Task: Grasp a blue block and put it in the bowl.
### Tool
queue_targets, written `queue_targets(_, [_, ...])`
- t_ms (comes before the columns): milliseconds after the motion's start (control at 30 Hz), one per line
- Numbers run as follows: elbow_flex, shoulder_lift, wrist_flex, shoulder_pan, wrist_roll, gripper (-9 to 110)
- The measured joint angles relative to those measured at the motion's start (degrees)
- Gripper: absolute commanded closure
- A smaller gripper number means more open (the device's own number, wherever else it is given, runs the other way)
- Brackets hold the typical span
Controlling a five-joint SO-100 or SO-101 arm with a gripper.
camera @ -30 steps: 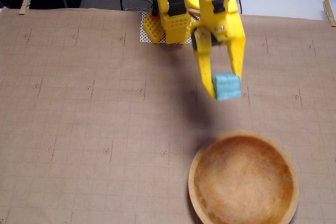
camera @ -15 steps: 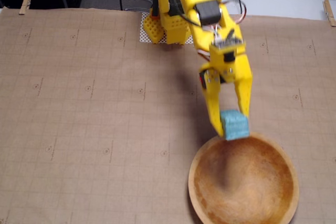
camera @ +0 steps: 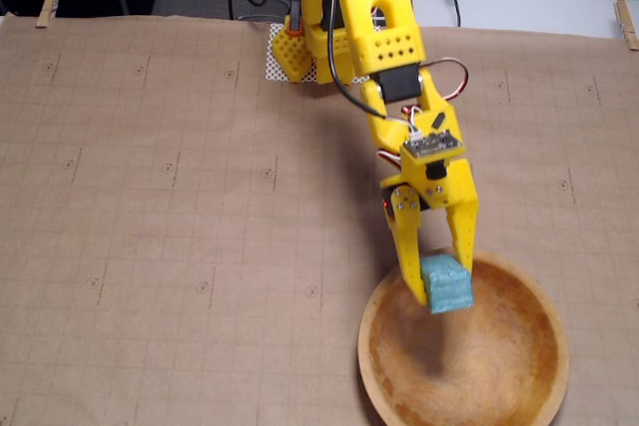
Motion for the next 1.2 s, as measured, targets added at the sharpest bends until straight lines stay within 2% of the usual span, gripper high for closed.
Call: queue_targets(1200, [-24.9,-26.4,-1.5,-1.8,0.0,88])
